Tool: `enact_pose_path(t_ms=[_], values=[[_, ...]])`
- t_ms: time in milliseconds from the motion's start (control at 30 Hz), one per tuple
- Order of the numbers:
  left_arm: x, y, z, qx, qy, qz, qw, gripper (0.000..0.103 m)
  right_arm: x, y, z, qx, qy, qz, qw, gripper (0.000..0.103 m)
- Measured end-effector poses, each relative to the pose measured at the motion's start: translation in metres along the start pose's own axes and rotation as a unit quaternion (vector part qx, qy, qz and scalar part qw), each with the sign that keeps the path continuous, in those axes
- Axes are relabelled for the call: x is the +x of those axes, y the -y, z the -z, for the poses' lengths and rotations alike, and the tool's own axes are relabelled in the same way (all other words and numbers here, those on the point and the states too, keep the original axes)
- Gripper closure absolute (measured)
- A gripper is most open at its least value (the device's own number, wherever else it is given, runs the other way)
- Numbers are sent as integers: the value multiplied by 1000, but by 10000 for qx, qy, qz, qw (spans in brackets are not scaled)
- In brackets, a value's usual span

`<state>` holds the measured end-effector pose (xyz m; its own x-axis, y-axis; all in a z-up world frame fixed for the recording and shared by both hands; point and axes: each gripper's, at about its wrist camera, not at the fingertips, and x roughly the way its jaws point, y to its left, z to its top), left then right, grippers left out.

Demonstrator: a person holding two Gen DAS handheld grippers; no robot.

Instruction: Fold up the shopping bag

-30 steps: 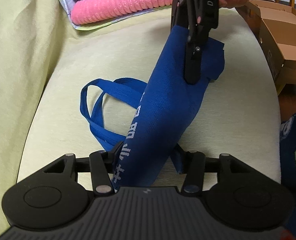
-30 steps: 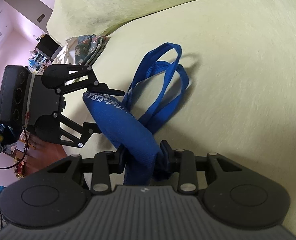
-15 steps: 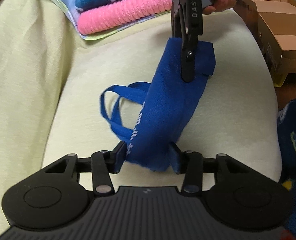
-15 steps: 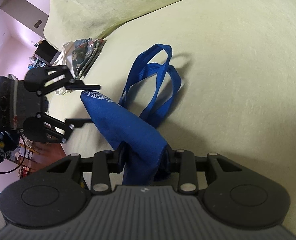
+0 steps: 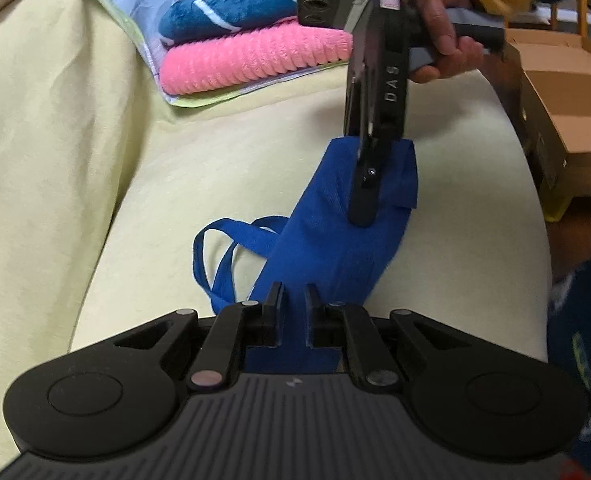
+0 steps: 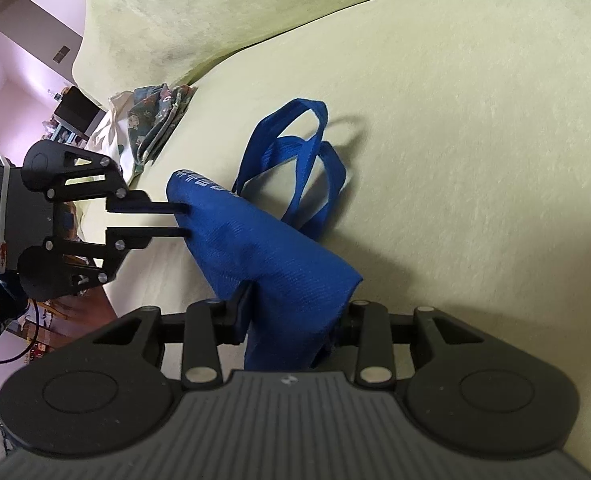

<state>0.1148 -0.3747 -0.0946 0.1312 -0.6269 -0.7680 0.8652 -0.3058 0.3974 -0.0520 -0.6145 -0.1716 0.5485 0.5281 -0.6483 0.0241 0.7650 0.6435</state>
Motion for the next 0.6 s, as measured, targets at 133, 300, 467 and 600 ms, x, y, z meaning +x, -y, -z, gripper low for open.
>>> enact_pose_path(t_ms=[133, 300, 467, 600], values=[[10, -7, 1, -190, -66, 65, 9998, 93, 2, -3, -3, -115, -21, 133, 9998, 72], [26, -10, 0, -301, -218, 80, 9993, 103, 2, -2, -6, -78, 60, 266, 9996, 72], [39, -10, -1, -361, -280, 31, 9990, 103, -1, -9, -3, 21, 307, 651, 9974, 70], [44, -14, -3, -423, -311, 31, 9986, 103, -6, -35, 7, -65, 765, 1564, 9847, 55]])
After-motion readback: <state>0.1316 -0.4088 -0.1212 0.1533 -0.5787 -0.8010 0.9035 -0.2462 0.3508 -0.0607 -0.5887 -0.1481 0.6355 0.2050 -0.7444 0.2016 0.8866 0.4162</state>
